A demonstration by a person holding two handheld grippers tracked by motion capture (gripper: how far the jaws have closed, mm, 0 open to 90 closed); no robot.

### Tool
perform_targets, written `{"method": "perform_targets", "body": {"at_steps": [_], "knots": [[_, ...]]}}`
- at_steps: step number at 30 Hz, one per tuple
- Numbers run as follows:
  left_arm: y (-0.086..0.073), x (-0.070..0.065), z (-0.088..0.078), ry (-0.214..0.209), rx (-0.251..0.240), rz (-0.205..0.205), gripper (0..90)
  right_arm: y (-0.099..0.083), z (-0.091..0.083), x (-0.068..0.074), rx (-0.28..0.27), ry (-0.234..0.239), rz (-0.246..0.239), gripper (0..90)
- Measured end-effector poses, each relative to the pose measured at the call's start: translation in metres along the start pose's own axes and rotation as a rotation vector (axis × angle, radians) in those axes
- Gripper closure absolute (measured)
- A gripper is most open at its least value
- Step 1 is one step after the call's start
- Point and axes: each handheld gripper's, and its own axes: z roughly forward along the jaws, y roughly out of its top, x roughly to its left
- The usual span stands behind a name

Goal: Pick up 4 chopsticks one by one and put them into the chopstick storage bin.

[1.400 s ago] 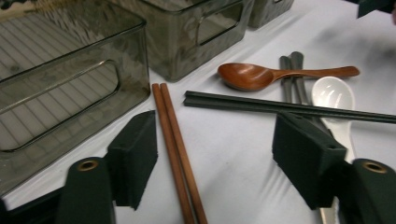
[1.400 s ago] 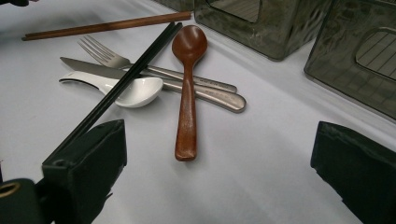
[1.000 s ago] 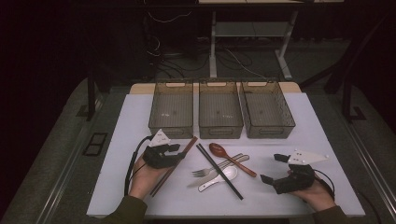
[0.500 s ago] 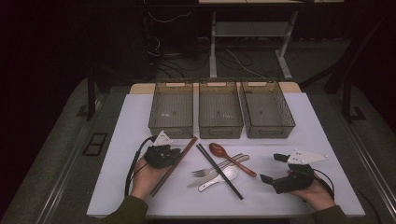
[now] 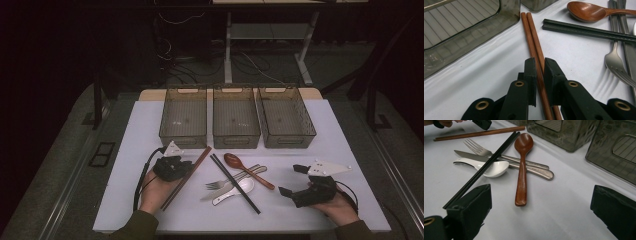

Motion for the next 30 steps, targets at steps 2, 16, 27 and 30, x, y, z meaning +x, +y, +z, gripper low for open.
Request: {"method": "perform_targets", "body": {"at_steps": [2,16,27,30], "knots": [[0.0,-0.0002,0.0002,0.002,0.003,-0.001,79.0,0.0,0.0,-0.0001,0.0,-0.001,0.0,3.1],[-0.0008,-0.0011,0.0034,0.015,0.032,0.021,79.5,0.0,-0.0002,-0.0003,-0.002,-0.002,-0.001,3.1],[-0.0015,-0.0026,0.0042,0.036,0.049,0.033,78.9,-0.0001,-0.0003,-0.0005,-0.003,-0.003,-0.001,3.1],[-0.0019,-0.003,0.0049,0.044,0.053,0.04,78.5,-0.0002,-0.0003,-0.0006,-0.002,-0.004,-0.002,3.1]]}}
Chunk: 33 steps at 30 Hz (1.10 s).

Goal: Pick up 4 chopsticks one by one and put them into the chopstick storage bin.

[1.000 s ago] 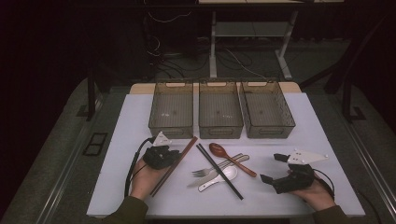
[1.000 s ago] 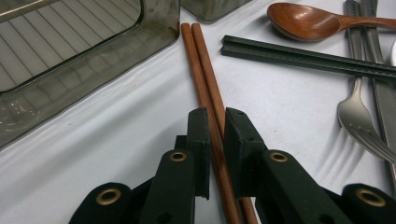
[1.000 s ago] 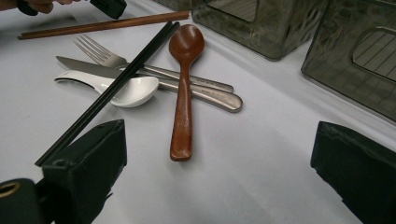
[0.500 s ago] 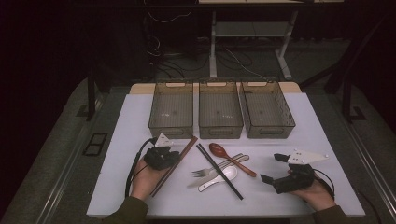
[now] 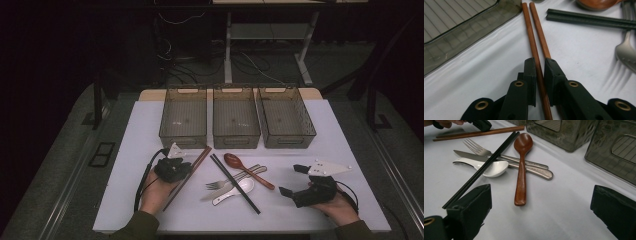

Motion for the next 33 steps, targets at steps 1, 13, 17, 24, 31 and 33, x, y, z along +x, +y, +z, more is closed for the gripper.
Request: {"method": "perform_targets", "body": {"at_steps": [1,13,17,24,31,33], "knots": [[-0.0001,0.0003,-0.0002,0.004,0.001,0.003,78.5,0.0,0.0001,0.0,-0.001,0.0,0.0,3.1],[-0.0019,0.0023,0.0,-0.003,-0.008,-0.018,81.4,-0.0001,0.0002,0.0005,0.003,0.0,0.001,3.1],[-0.002,0.0038,0.0,-0.011,-0.013,-0.027,82.2,-0.0001,0.0004,0.0006,0.004,0.001,0.001,3.1],[-0.0018,0.0024,-0.001,-0.003,-0.004,-0.023,83.2,-0.0001,0.0001,0.0004,0.003,0.0,0.0,3.1],[-0.0016,0.0023,-0.0019,-0.005,-0.013,-0.029,83.3,-0.0001,0.0001,0.0004,0.004,0.0,0.0,3.1],[-0.001,0.0023,-0.0032,-0.003,-0.022,-0.029,83.3,-0.0002,0.0002,0.0003,0.004,0.0,0.001,3.1]]}}
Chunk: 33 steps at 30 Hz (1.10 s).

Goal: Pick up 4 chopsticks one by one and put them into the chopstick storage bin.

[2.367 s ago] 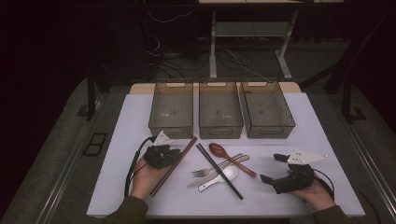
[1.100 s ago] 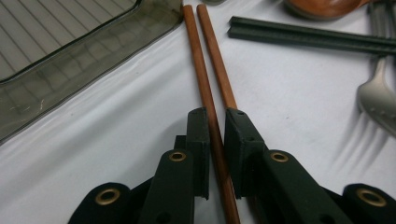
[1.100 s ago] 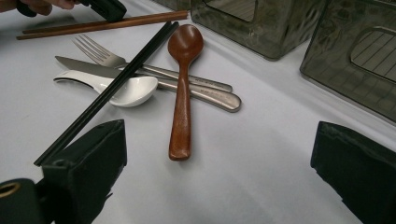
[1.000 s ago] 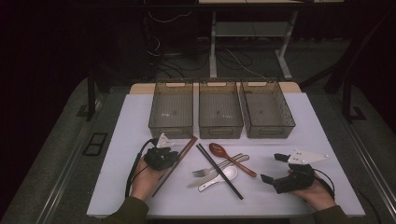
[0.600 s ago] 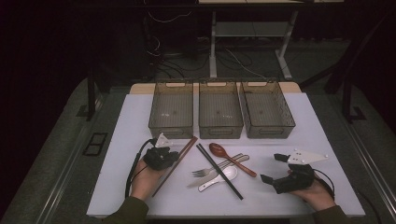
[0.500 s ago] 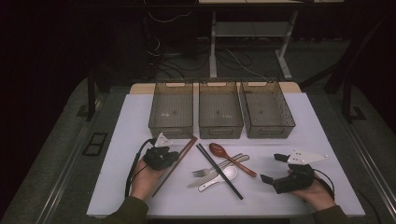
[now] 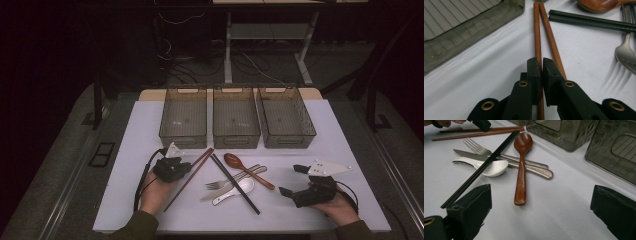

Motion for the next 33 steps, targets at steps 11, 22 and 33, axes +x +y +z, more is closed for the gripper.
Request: {"method": "perform_targets", "body": {"at_steps": [11,22,33], "knots": [[0.001,0.002,-0.009,-0.006,-0.03,-0.019,83.3,0.0,0.0,0.0,0.0,0.0,0.0,3.2],[0.003,0.0,-0.024,-0.049,-0.037,-0.009,83.3,0.0,0.0,0.0,0.001,0.001,0.0,3.1],[0.004,-0.002,-0.038,-0.082,-0.073,-0.006,83.3,-0.001,0.001,0.0,0.004,0.0,-0.001,3.2]]}}
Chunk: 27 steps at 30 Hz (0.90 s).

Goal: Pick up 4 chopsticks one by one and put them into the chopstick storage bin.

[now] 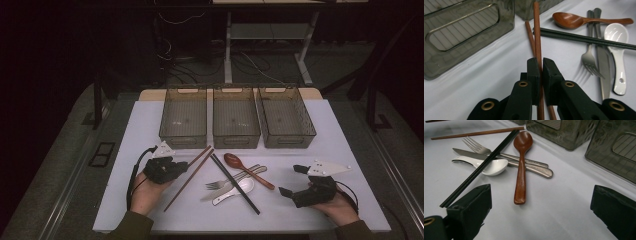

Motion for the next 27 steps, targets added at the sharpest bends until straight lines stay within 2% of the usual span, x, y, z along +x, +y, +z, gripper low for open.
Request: {"method": "perform_targets", "body": {"at_steps": [14,27], "knots": [[0.01,-0.001,-0.003,-0.018,-0.039,0.0,83.2,0.0,0.001,0.0,0.005,0.0,-0.002,3.1],[0.024,0.007,-0.002,-0.011,-0.067,-0.006,83.3,0.0,0.001,0.001,0.007,0.002,-0.001,3.1]]}}
